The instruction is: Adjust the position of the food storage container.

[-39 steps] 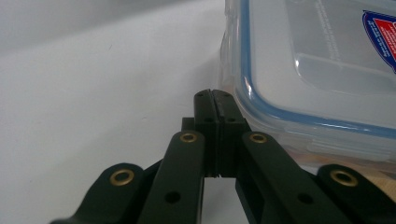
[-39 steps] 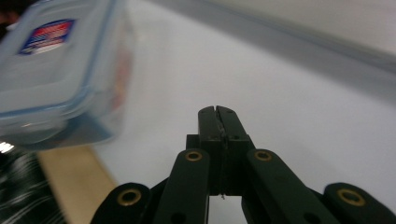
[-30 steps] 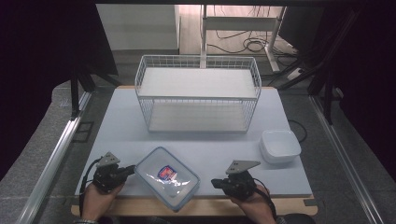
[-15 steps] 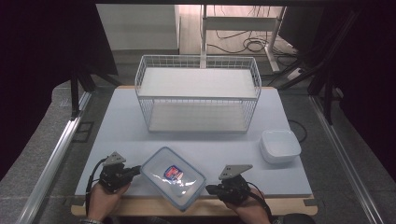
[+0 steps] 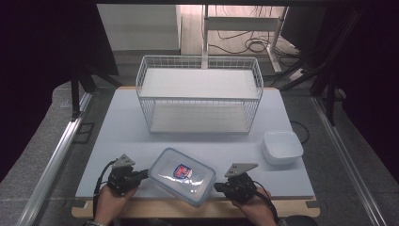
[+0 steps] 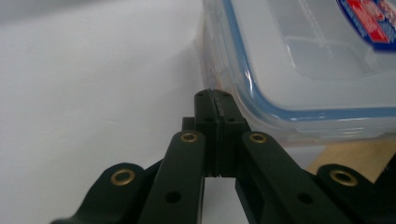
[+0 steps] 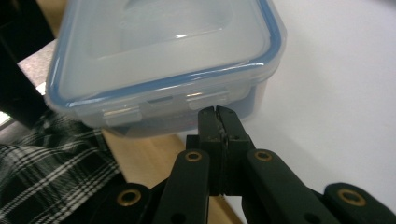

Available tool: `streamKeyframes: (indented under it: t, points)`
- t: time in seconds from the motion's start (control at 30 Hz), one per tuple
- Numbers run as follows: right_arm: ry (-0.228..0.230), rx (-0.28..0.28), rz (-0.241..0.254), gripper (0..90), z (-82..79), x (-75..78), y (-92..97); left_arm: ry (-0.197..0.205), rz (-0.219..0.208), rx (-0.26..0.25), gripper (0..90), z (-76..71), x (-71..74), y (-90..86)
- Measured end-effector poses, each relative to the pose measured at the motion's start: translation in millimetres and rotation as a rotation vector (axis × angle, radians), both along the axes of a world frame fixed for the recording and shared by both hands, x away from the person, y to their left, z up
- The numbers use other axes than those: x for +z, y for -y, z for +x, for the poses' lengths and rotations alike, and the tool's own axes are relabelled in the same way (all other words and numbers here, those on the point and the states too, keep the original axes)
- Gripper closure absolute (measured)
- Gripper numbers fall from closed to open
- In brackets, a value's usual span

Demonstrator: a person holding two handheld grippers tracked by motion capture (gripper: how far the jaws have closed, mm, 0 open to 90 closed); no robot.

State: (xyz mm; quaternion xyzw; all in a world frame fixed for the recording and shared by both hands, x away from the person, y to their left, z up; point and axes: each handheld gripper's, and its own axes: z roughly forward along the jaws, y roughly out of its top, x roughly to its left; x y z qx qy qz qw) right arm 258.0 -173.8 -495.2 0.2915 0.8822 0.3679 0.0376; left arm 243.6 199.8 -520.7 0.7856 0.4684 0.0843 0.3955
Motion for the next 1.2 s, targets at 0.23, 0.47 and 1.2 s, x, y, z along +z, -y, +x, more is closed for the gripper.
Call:
streamKeyframes:
  t: [0.23,0.47,1.2]
  points:
    - [0.031,-0.078,-0.018,89.2,11.8,1.7,15.1,-0.002,0.007,-0.043,90.0,1.9,1.3,19.7]
    - [0.053,-0.162,-0.025,89.3,27.8,1.7,29.5,-0.002,-0.010,-0.090,90.0,4.3,2.7,39.1]
    - [0.123,-0.201,-0.033,79.1,39.8,2.8,50.1,0.060,0.025,-0.069,68.5,4.8,2.2,34.3]
